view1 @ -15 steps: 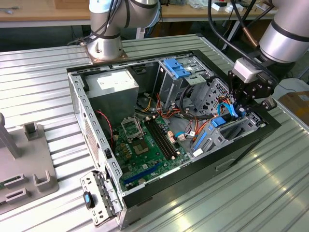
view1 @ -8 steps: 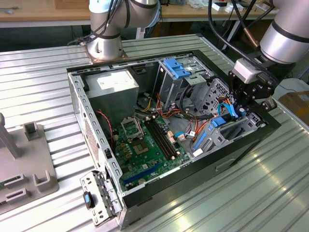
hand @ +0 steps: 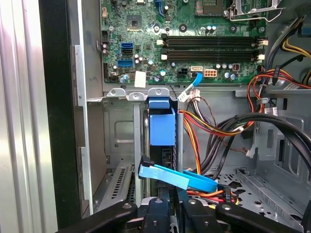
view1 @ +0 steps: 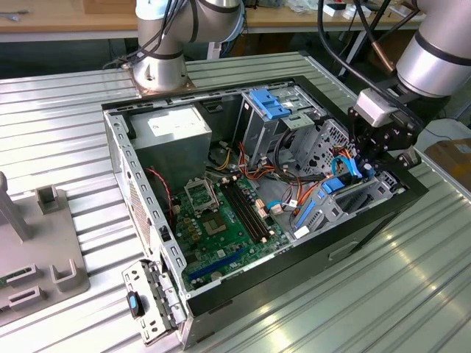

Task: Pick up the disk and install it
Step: 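Insert the first disk wire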

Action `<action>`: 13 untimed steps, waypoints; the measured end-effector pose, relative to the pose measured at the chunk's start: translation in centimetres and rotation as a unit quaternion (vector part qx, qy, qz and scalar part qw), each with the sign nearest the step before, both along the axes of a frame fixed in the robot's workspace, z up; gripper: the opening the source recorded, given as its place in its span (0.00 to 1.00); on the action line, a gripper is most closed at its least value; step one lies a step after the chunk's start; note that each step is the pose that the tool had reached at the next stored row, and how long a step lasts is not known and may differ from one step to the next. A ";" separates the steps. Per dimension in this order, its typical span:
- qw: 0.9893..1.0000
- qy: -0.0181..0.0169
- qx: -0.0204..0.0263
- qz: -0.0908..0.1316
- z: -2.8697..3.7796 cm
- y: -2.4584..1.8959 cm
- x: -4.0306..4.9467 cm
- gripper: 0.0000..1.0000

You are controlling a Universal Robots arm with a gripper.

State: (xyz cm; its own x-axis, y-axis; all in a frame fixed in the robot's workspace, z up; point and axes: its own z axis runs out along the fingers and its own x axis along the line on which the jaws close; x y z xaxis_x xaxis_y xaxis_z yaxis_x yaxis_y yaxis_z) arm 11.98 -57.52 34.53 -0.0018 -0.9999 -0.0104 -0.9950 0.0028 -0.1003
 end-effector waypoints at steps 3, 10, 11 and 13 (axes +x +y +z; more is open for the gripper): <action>1.000 0.000 0.000 0.000 -0.08 -0.01 0.00 0.17; 1.000 0.000 0.000 0.002 -0.16 -0.01 0.00 0.17; 1.000 0.000 0.000 0.003 -0.16 -0.01 0.00 0.17; 1.000 0.000 0.000 0.005 -0.17 0.03 0.00 0.17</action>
State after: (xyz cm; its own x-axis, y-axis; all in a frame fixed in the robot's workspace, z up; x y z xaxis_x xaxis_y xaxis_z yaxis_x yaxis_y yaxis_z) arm 11.98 -57.48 34.37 0.0084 -0.9999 -0.0105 -0.9949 -0.0073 -0.1003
